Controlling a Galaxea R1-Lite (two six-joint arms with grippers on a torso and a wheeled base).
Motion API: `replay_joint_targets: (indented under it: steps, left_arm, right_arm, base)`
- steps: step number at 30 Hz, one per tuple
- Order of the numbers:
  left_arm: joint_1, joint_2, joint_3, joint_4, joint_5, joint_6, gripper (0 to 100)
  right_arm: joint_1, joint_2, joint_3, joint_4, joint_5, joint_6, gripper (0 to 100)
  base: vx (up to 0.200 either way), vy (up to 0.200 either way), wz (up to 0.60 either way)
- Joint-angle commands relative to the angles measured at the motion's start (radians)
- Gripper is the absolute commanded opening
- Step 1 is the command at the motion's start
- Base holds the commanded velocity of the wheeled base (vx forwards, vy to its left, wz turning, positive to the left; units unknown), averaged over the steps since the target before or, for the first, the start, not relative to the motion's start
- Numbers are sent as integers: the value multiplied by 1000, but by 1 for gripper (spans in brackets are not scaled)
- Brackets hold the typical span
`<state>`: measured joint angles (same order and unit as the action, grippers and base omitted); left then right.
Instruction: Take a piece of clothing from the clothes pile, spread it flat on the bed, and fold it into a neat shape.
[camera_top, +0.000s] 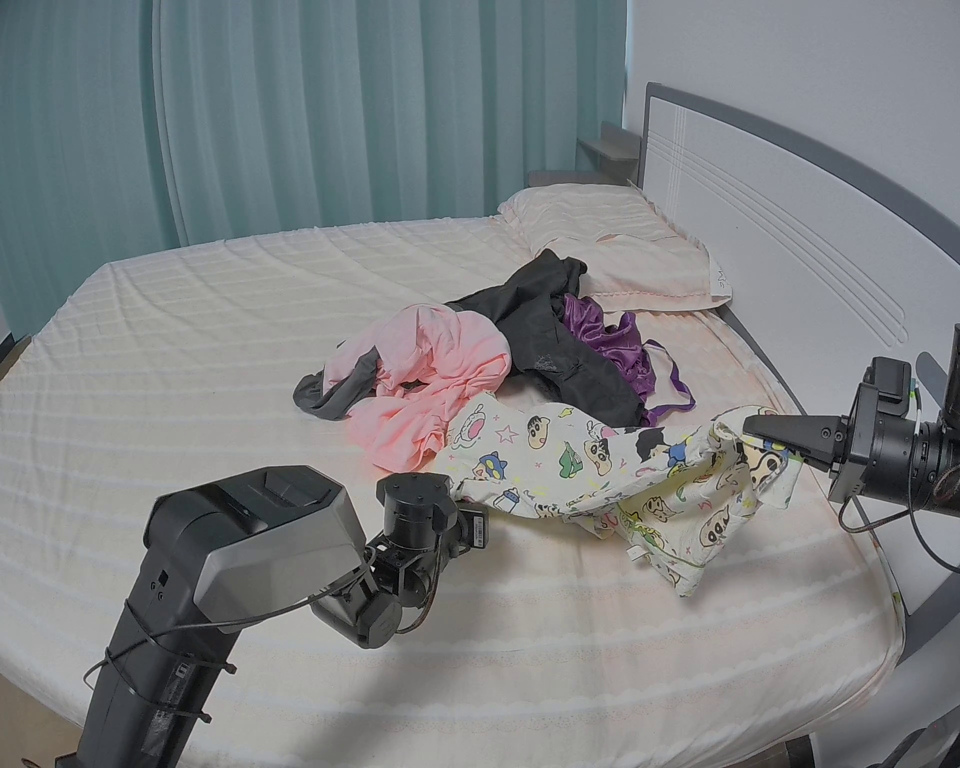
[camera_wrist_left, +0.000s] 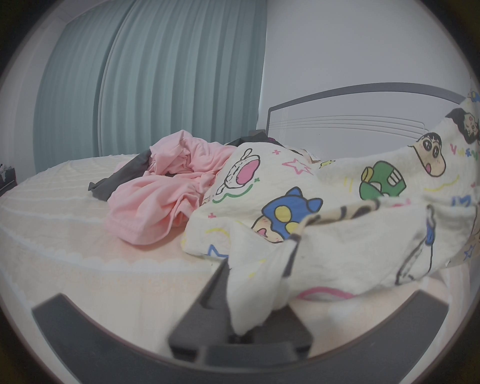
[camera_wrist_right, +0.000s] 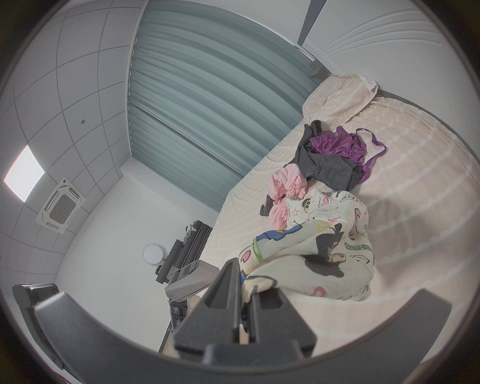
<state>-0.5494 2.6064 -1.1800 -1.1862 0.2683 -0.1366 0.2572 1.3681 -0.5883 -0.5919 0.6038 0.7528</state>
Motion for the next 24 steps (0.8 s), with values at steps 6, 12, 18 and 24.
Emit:
replay_joint_targets:
  steps: [6, 12, 18, 24]
  left_arm:
    - [-4, -181, 243, -3, 8, -37, 0]
    - [-1, -399, 430, -15, 8, -94, 0]
    - [-4, -603, 542, -13, 17, -103, 0]
    - [3, -795, 533, 8, 65, -106, 0]
  right_arm:
    - [-36, 37, -2, -2, -3, -3, 0]
    - [-82, 101, -8, -3, -12, -9, 0]
    - [-82, 161, -34, -23, -45, -9, 0]
    - [-35, 163, -186, -65, -196, -3, 0]
  base:
    - [0, 0, 0]
    - [0, 0, 0]
    - [0, 0, 0]
    - [0, 0, 0]
